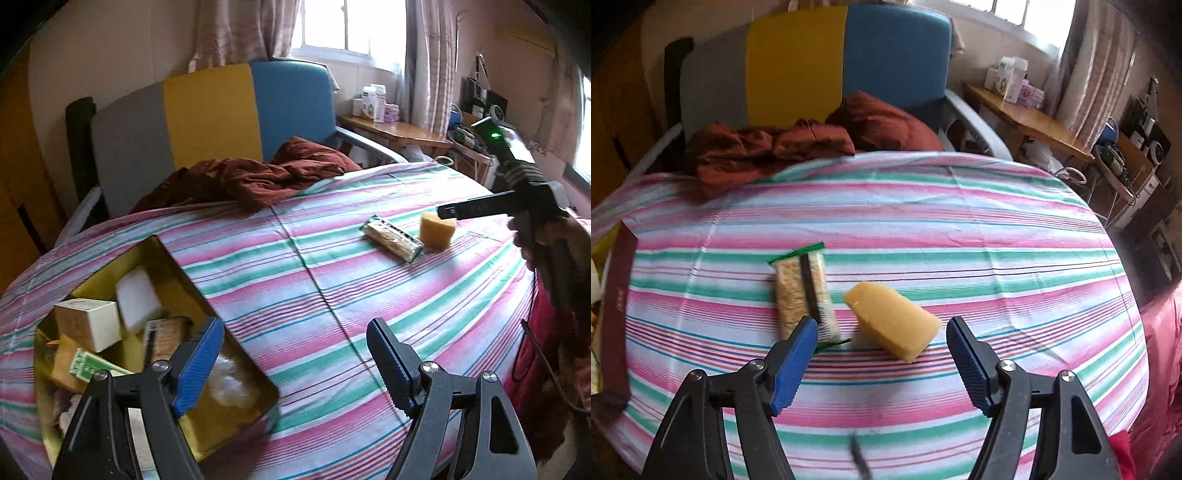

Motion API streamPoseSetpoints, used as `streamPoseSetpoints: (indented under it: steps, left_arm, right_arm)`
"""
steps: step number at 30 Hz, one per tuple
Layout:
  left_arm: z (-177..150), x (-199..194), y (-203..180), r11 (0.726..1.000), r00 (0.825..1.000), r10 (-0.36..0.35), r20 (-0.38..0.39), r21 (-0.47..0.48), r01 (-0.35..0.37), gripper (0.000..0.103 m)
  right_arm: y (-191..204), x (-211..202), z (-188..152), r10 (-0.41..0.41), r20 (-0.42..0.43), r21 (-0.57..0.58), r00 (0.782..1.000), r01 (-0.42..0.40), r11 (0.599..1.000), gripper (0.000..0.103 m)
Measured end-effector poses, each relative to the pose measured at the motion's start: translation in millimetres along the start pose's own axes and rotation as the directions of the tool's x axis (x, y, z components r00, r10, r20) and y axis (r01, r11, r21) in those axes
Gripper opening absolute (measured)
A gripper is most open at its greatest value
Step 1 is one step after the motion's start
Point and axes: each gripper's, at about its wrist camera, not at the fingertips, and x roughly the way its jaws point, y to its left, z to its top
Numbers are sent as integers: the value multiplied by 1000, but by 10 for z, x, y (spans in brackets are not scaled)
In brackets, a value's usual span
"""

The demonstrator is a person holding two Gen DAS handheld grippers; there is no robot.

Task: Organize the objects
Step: 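Grasp the yellow sponge with the right tool while the left tool grasps the cracker packet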

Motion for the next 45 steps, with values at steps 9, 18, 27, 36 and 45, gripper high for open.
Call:
streamPoseSetpoints:
  steps: [9, 18, 27, 36, 45]
  left_arm:
    - [138, 217, -177, 999, 998, -51, -35, 6, 51, 80]
    - [311, 588, -411, 993, 988, -120, -93, -17, 119, 80]
    - [646, 1210, -785, 980, 965, -199, -171, -44, 195, 80]
    - [1052, 1993, -1034, 966, 942, -234, -240, -165, 198, 80]
    - [1184, 2546, -1201, 963, 926, -214, -309, -227, 147, 79]
  right_arm:
    - [-54, 463, 34, -57, -72, -39, 996, 54, 998, 74]
    - [-209, 375, 5, -10, -28, 44, 1000, 11, 999, 54]
    - [-502, 183, 68, 43, 66, 186, 997, -54, 981, 54]
    - [-617, 83, 95, 50, 122, 217, 991, -76, 973, 54]
    - [-656, 54, 93, 48, 147, 220, 988, -80, 972, 54]
